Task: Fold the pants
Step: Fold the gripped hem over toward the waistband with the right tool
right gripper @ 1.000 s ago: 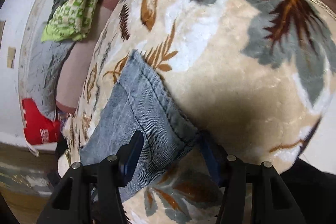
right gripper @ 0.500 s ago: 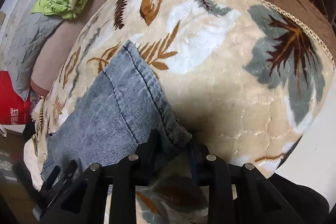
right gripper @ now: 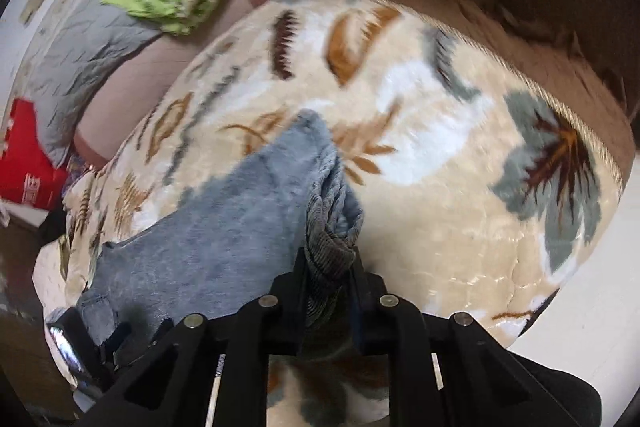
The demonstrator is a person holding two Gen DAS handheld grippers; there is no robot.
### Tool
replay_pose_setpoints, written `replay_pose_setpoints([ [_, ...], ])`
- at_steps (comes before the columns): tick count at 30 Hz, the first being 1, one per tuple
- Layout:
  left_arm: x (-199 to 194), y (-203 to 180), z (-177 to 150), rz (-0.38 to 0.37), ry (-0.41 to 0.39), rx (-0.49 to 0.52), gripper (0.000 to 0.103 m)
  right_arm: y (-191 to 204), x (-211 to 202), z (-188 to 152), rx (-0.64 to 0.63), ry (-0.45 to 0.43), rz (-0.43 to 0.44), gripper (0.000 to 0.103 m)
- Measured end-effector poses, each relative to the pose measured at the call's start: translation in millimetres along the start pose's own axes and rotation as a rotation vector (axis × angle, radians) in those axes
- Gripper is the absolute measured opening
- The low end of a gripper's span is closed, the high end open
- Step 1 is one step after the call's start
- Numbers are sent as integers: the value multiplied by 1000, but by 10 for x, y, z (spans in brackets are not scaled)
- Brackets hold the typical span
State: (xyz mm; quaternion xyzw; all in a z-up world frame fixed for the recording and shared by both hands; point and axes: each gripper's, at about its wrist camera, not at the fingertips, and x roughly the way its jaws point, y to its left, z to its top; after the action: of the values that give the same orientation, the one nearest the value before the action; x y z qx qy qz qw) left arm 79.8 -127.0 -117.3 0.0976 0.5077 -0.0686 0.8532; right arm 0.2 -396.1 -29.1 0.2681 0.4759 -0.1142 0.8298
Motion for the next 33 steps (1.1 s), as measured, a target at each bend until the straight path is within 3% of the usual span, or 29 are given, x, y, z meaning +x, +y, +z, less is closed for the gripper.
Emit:
replay_pose_setpoints([
  [5,-247,397,-2,-108,-15,-131,94,922,-276,-96,-196,-70,98,17],
  [9,-733,1080,-99,-95,-144,-275,94,1705,-254,-441,-351,-62,204,17],
  [12,-995,1673,-277,-21,-204,-396,94,2204,30,-918,-460,14,283,18],
  [15,-1109,2069,-437,26,-213,-494,94,2433,464,-1413,-532,147,321,18],
  [17,-1149,2186,-493,27,-211,-522,94,2464,839,-1623,-554,195,308,20],
  [19,-1152,2144,-495,25,-207,-496,94,2393,829,-1658,-527,127,359,26],
  [20,-1161,2089,-467,26,-206,-478,94,2365,802,-1633,-505,143,399,31],
  [22,-1222,1977,-410,6,-220,-465,94,2295,759,-1574,-468,187,465,71],
  [24,-1251,1866,-318,-21,-240,-442,94,2213,667,-1486,-421,194,535,94],
  [25,-1278,1771,-270,-37,-248,-423,94,2155,614,-1445,-398,197,562,100],
  [28,-1342,1529,-180,-66,-264,-377,94,1807,429,-1248,-295,186,644,100],
  [33,-1109,1049,-133,-81,-214,-293,94,1102,341,-621,-110,141,607,100],
])
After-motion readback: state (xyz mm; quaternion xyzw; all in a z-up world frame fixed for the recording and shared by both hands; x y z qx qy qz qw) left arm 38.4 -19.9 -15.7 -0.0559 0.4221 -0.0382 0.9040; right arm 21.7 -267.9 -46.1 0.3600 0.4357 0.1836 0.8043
